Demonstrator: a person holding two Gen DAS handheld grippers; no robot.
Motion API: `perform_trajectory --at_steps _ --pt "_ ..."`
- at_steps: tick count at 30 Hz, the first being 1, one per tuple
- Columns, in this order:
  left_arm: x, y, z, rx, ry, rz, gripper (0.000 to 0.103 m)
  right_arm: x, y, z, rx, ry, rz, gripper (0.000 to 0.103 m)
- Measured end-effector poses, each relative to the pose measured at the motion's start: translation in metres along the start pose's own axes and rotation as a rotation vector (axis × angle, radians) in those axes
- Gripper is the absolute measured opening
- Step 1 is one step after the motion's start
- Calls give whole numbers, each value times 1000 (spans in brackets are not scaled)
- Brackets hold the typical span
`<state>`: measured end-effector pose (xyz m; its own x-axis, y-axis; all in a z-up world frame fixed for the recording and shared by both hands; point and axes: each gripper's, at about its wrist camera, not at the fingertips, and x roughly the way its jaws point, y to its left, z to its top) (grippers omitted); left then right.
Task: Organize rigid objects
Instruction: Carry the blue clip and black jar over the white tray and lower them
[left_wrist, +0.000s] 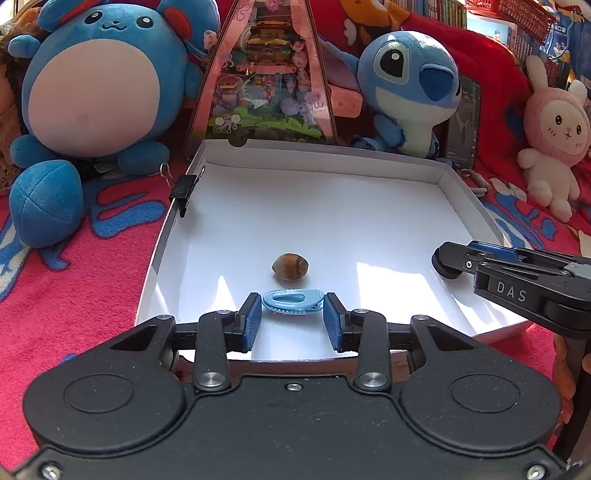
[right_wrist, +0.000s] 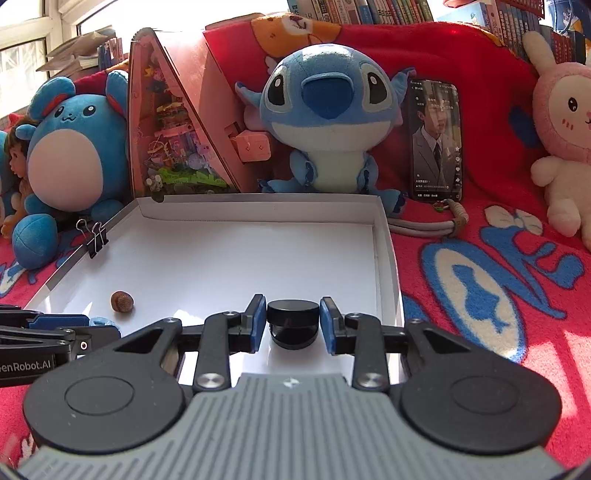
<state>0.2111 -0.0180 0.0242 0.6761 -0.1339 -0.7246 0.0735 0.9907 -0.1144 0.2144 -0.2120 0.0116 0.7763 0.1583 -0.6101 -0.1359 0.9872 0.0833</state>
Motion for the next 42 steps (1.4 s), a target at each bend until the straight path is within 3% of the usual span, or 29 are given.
perform_trajectory --at_steps 12,16,19,23,31,38,42 --pt "0 -2 -1 7 -9 -4 35 -2 5 -8 -70 5 7 38" --pt "0 -2 -1 3 -12 -1 35 -4 7 -8 -96 -4 0 42" --pt "0 -1 0 -6 -14 -1 35 -4 7 -8 -97 -3 0 54" --pt "0 -1 1 -11 -17 4 35 -4 7 -9 -95 4 2 61" --pt "-5 0 -1 5 -25 9 35 -7 5 -10 -104 33 -23 62" --pt "-3 -1 0 4 -23 12 35 -8 5 -7 -111 52 -6 27" --pt "-3 -1 0 4 -23 12 35 -8 4 0 -97 51 6 23"
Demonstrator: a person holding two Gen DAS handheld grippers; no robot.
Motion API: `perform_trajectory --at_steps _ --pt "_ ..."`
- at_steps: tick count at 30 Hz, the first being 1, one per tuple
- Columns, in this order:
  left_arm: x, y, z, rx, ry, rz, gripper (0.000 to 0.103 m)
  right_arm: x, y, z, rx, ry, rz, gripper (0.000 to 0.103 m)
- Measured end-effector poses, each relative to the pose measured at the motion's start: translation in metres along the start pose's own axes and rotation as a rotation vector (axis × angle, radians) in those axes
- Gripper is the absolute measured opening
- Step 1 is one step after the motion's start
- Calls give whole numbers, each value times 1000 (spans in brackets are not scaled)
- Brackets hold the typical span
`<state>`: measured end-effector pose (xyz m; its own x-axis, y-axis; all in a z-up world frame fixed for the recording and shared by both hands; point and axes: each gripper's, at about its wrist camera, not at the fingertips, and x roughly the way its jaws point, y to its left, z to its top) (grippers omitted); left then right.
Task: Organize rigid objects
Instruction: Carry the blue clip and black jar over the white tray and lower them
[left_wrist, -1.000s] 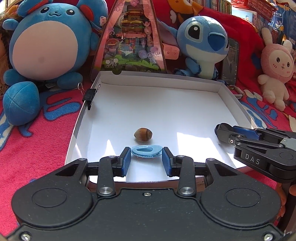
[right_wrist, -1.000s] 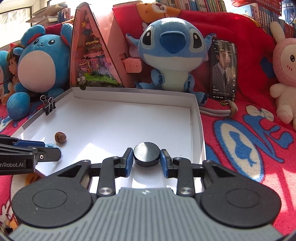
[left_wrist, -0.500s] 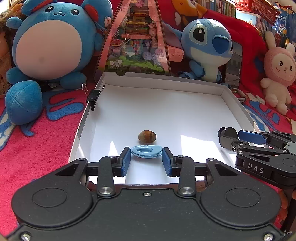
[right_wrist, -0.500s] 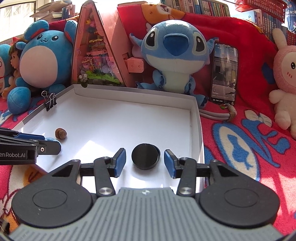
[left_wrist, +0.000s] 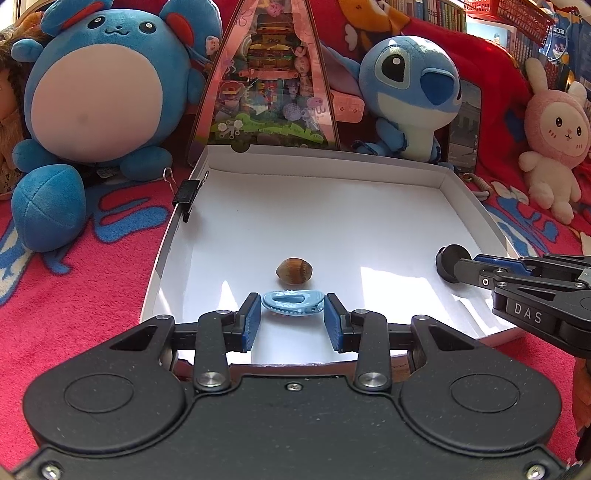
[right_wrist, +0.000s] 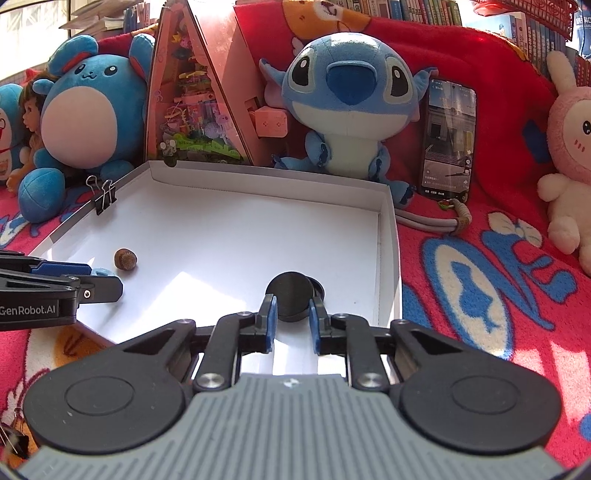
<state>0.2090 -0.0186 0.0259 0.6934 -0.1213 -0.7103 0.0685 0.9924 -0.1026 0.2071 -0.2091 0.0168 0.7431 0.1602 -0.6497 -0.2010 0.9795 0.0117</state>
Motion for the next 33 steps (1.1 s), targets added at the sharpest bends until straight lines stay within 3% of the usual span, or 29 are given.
perform_trajectory --at_steps 3,7,9,13,14,20,27,33 --pt "0 0 0 2 0 0 35 2 -2 5 10 11 4 23" --pt "0 -1 -1 6 0 -5 35 4 0 5 4 3 3 49" --pt "0 -1 -1 6 -1 -9 35 5 5 3 -26 -1 -8 55" --pt "1 -2 -3 18 -8 -9 35 12 13 0 -69 9 -51 53" --pt "1 -3 -3 22 -10 -8 35 13 13 -1 -66 11 -47 37" --pt "2 -3 -2 34 -10 -7 35 9 7 4 -31 -2 -22 37" --pt "6 2 3 15 5 -4 35 23 -14 23 109 125 3 37" --pt "7 1 3 20 3 -9 35 23 -17 32 125 166 -15 37"
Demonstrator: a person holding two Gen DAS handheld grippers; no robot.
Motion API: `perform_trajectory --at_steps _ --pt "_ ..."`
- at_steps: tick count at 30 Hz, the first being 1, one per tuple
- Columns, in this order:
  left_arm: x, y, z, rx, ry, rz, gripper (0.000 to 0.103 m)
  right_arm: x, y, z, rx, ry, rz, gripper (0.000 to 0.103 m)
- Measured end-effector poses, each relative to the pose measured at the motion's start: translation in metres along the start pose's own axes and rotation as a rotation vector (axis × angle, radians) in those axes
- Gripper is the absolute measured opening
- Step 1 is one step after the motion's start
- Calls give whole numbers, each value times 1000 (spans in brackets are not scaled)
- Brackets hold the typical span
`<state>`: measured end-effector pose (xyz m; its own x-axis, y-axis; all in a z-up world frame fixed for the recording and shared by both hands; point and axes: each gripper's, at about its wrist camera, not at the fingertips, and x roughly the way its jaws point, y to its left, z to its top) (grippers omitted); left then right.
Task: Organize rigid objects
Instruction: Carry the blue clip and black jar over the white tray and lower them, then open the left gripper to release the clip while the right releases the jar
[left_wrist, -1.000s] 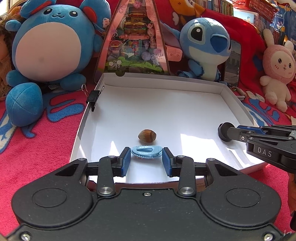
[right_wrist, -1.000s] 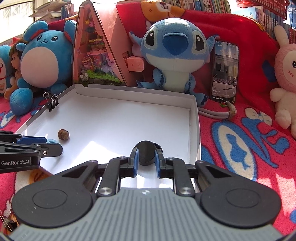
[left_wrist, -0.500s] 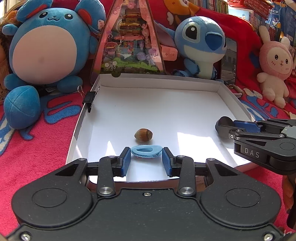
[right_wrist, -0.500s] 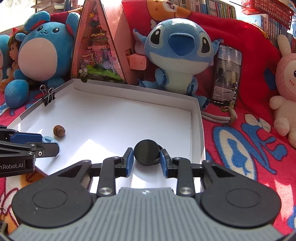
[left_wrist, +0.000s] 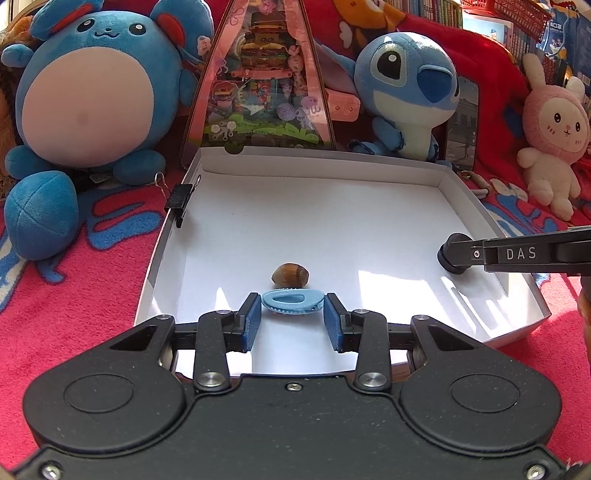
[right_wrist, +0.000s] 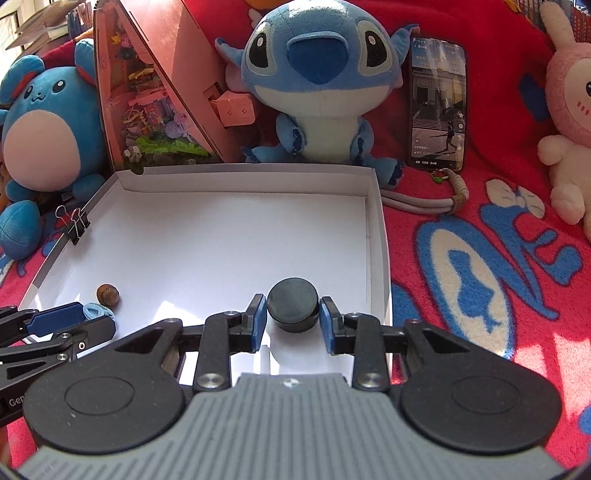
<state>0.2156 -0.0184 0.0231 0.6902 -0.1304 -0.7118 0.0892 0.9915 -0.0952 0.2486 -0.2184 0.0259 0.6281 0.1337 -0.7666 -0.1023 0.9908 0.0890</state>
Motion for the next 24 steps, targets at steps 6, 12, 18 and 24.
perform_trajectory --at_steps 6,12,18,24 --pt "0 -2 -1 4 -2 -3 35 3 1 -1 -3 9 -2 37" --pt "0 -2 -1 2 -3 -5 35 3 1 0 -13 9 -18 37" --pt "0 -3 -1 -1 -2 -9 40 5 -1 0 -12 11 -22 44" --pt "-1 -4 -1 4 -4 -12 40 11 -3 -2 0 24 -17 37"
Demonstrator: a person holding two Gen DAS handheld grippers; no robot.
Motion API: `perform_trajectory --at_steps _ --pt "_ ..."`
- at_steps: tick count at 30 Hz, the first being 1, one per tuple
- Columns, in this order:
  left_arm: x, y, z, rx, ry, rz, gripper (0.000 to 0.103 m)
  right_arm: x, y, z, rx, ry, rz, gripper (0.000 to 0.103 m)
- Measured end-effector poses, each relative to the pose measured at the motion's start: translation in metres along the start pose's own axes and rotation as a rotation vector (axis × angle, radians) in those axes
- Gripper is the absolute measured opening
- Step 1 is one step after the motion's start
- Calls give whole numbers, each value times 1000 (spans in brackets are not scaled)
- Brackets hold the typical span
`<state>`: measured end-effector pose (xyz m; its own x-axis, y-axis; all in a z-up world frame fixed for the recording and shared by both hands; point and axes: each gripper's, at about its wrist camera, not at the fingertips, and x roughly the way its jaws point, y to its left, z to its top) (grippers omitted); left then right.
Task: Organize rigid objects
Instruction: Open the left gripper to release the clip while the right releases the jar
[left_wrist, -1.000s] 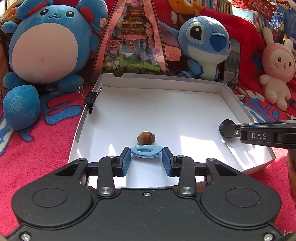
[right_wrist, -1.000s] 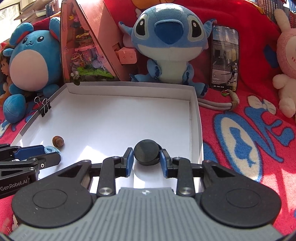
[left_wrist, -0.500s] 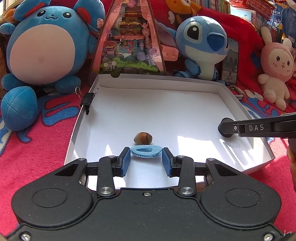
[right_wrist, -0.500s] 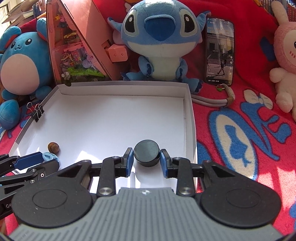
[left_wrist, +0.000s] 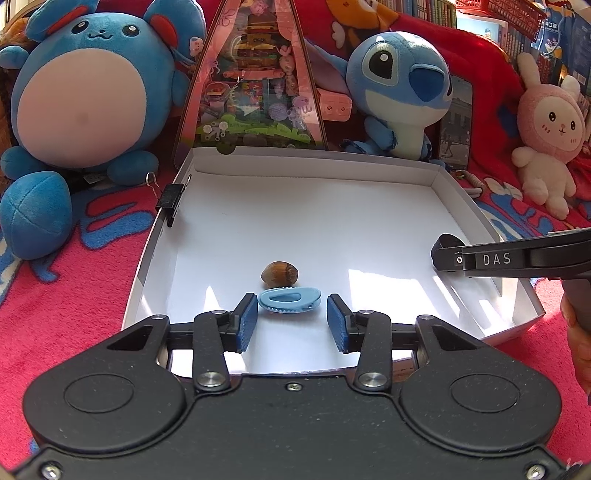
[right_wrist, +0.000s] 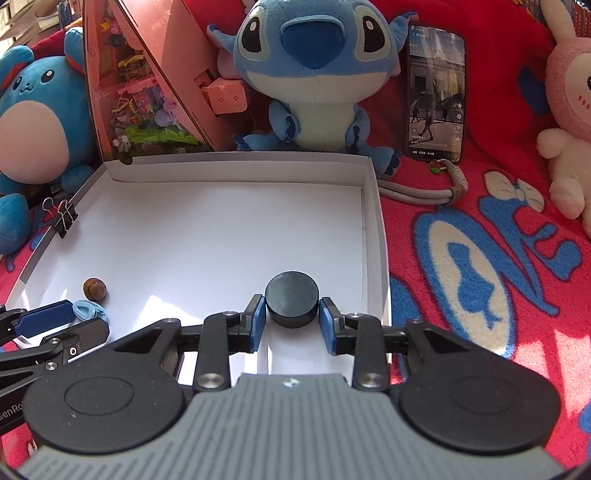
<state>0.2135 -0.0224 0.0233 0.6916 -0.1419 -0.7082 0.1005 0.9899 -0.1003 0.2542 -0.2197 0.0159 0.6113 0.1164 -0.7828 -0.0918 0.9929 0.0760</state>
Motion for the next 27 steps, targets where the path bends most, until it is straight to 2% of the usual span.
perform_trajectory --at_steps 7,10,11,12,13,14,18,20,27 --pt "3 -2 -1 25 -15 24 32 1 2 0 -5 -7 -11 37" --pt "2 -2 -1 20 -21 15 33 1 3 -2 -8 -16 -21 46" --pt "1 -2 -1 17 -30 17 39 1 4 -3 -13 -19 -26 52" --pt "-1 -2 0 17 -37 24 45 1 5 -3 -18 -23 -22 53" --pt "-3 -1 0 15 -45 33 56 0 5 -4 -20 -26 -22 55" --pt "-5 -1 0 13 -53 37 60 0 6 -4 -20 -27 -22 58" --pt "-17 1 1 7 -68 24 68 -6 6 -7 -17 -44 -25 63" --pt "-24 1 0 12 -78 20 72 -12 7 -10 -25 -60 -30 69" --pt "-52 -5 -10 45 -109 -3 75 -43 16 -28 -76 -138 -24 82"
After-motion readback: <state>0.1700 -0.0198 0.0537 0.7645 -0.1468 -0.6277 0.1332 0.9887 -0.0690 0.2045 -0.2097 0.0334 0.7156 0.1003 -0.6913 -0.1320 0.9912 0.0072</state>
